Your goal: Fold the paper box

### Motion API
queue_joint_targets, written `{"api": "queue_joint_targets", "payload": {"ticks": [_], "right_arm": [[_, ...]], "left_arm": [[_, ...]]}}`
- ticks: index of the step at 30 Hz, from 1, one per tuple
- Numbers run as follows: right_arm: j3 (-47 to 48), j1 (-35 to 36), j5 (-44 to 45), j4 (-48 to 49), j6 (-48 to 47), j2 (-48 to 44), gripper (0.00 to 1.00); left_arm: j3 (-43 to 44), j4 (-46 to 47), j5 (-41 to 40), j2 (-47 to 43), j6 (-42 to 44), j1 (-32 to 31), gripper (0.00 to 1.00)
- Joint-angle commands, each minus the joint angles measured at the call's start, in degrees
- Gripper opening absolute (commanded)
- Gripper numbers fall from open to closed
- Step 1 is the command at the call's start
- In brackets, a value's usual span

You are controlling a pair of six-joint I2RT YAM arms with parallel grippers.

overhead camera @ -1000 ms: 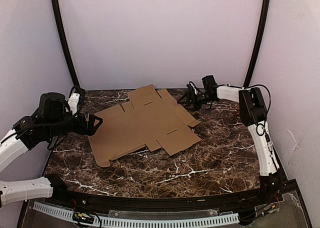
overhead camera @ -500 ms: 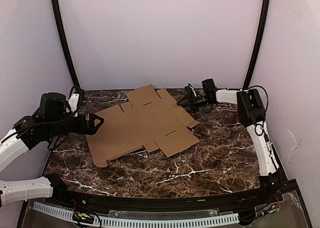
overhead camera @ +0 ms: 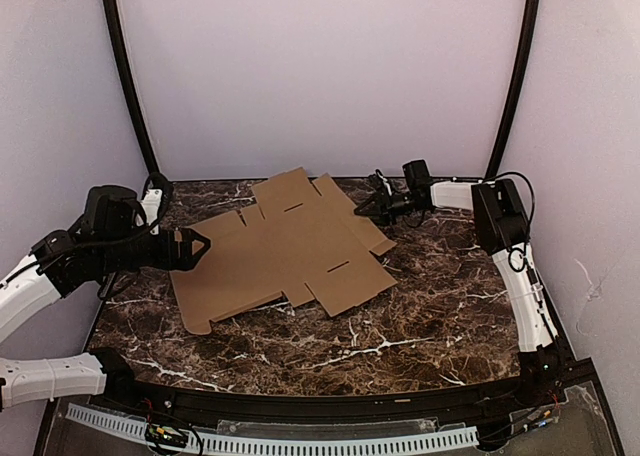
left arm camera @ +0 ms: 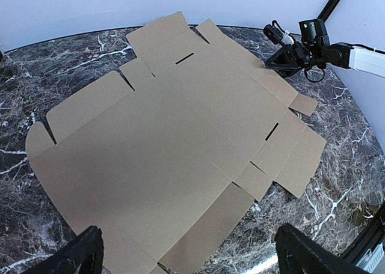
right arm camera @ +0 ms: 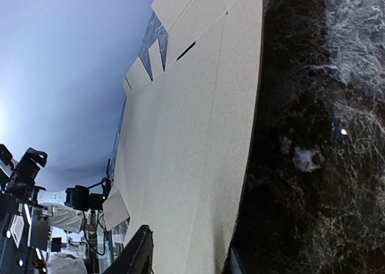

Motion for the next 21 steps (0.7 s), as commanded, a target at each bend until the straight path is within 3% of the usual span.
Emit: {"api": "queue_joint_targets", "payload": {"ticks": [1, 10, 21], "right_arm": [[-1.2, 0.7, -0.4, 0.9, -0.7, 0.1, 0.28], [-2.5, 0.7, 2.3, -2.7, -3.8, -6.0, 0.01], [-10.1, 0.7, 11.3, -12.4, -13.9, -20.5, 0.0]], "left_arm": [[-1.0, -2.1, 0.3, -1.0, -0.2, -0.2, 1.0], [-0.8, -2.9, 0.2, -2.4, -0.2, -0.2, 1.0], [0.9, -3.8, 1.4, -4.0, 0.5, -0.2, 1.0]]}}
